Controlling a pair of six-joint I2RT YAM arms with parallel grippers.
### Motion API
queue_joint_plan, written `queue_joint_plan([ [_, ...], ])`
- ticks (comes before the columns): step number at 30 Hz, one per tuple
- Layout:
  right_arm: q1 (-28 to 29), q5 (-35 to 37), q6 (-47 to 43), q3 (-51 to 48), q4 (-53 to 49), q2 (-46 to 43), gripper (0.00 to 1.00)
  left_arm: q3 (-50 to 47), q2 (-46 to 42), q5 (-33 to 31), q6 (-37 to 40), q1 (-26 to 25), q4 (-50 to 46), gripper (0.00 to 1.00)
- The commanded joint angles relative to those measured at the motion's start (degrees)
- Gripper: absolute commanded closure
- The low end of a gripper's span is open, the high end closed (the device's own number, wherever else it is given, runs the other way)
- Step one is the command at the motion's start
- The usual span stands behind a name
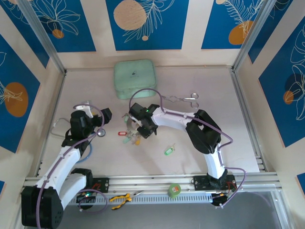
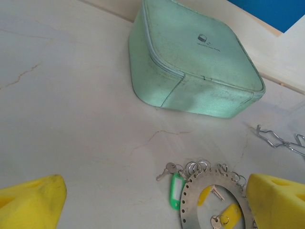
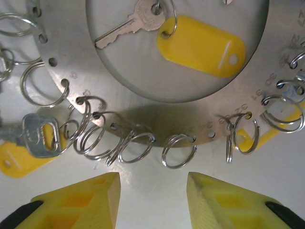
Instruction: Put the keys on the keyring
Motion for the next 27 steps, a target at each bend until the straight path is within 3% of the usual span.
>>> queue_joint_plan([
  [1,-0.4,1.0,0.7,2.3,-1.8,1.6,0.61,-0.7,-0.9,0.3,-0.4,0.3,-0.6,0.04],
  [8,-0.5,3.3,0.5,4.2,-2.7,4.0,0.67,-1.0,-1.4,-0.1,-0.5,0.2,0.0,0.04],
  [27,-0.6,4.4,0.7,7.0,-4.8,7.5,0.68,-1.6,-2.0,-0.7,-0.6,0.2,0.7,0.04],
])
